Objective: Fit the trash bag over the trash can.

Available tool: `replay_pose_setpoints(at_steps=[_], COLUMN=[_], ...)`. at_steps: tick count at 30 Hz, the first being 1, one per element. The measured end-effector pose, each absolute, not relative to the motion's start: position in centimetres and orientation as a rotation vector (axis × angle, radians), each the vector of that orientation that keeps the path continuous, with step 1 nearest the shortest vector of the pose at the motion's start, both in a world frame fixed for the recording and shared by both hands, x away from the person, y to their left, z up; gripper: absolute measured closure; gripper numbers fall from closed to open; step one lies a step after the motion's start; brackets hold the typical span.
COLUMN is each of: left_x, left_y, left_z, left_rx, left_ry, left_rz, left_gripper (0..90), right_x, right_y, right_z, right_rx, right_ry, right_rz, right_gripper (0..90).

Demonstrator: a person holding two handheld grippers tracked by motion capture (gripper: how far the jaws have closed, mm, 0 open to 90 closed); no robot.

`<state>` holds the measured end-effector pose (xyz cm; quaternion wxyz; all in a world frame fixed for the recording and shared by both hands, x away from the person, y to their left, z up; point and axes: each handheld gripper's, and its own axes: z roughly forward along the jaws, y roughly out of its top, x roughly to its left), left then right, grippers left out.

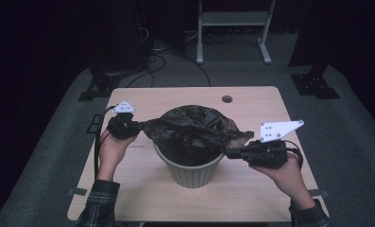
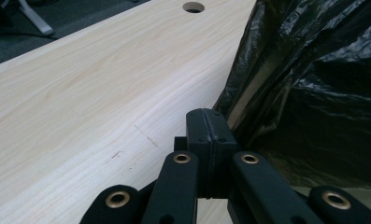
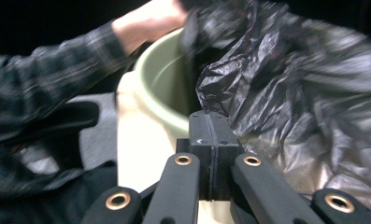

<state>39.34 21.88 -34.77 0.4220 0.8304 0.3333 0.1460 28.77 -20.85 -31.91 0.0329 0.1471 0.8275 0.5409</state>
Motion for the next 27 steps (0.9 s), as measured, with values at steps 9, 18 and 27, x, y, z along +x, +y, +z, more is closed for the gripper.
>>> replay_pose_setpoints(at_steps=[9,18,27], left_x=[39.0,38.9,38.9], left_y=[22.2,21.9,22.5], left_z=[-35.2,-35.0,-35.4], left_rx=[2.080,2.058,2.095], left_ry=[0.837,0.818,0.869], left_rz=[0.357,0.341,0.347], left_gripper=[90.0,90.0,90.0], right_x=[26.3,25.3,25.3], right_y=[-19.4,-17.7,-15.3], right_z=[-35.5,-39.4,-41.1], right_rx=[0.384,0.349,0.330], right_ry=[2.674,2.806,2.874], right_rz=[1.655,1.644,1.496], right_gripper=[90.0,90.0,90.0])
